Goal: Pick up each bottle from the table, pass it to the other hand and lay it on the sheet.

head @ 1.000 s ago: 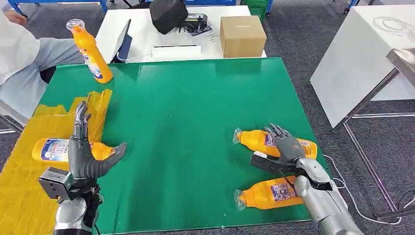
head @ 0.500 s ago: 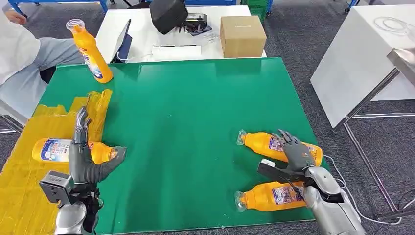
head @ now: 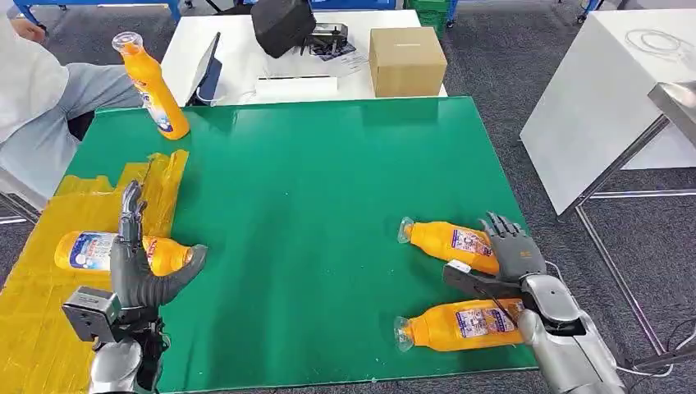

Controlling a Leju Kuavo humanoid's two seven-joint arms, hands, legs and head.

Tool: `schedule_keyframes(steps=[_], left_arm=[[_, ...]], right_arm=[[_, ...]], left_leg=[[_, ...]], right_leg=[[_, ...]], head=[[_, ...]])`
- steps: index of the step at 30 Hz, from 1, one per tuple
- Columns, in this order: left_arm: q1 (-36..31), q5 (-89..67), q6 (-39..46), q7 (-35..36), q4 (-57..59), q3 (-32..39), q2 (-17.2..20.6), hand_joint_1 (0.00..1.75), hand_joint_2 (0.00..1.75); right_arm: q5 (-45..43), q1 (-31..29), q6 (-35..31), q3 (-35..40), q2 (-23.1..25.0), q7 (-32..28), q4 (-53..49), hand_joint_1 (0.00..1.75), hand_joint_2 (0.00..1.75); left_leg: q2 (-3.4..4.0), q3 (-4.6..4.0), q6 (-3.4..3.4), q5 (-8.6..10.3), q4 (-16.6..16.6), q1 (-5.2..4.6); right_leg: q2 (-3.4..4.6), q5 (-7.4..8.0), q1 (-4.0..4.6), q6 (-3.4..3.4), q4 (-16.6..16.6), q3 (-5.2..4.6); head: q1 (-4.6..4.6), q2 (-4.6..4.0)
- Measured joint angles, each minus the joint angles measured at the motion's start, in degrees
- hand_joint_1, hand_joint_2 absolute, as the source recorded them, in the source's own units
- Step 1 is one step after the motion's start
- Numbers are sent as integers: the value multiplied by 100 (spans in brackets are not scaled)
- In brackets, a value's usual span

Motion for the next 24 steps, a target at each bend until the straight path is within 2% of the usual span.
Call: schedule_keyframes(steps=[13, 14, 15, 16, 17, 18, 24], left_arm=[[-2, 9, 0, 37, 72, 103, -40, 0, 175], [-2, 11, -2, 39, 72, 103, -44, 0, 175], [-3, 11, -2, 42, 74, 107, -46, 0, 175], [-5, 18, -9, 48, 79, 114, -50, 0, 175], [-11, 20, -11, 48, 87, 123, -55, 0, 175], [-21, 20, -11, 50, 101, 127, -55, 0, 175], [-99, 50, -22, 61, 173, 158, -68, 0, 175]], right_arm=[[330, -311, 15, 0, 70, 291, 451, 0, 175], [333, -328, 28, 0, 72, 293, 472, 16, 175], [335, -349, 55, 0, 79, 304, 499, 14, 175], [345, -376, 85, -2, 85, 310, 536, 98, 175], [359, -405, 122, -2, 90, 315, 573, 169, 175], [370, -433, 149, -2, 92, 324, 626, 175, 175], [435, -599, 256, 0, 107, 308, 1010, 175, 175]], left_leg=[[0, 12, 0, 0, 0, 0], [1, 14, 0, 0, 0, 0], [2, 15, 0, 0, 0, 0], [6, 18, 0, 0, 0, 0], [9, 21, 0, 0, 0, 0], [9, 22, 0, 0, 0, 0], [13, 35, 0, 0, 1, 0]], right_leg=[[0, 0, 0, 0, 0, 12], [0, 0, 0, 0, 0, 13], [1, 0, 0, 0, 0, 15], [2, 0, 0, 0, 0, 15], [3, 0, 0, 0, -1, 16], [3, 0, 0, 0, -1, 18], [3, 1, 0, 1, -1, 29]], head=[[2, 0], [2, 0], [2, 0], [2, 0], [2, 0], [2, 0], [2, 0]])
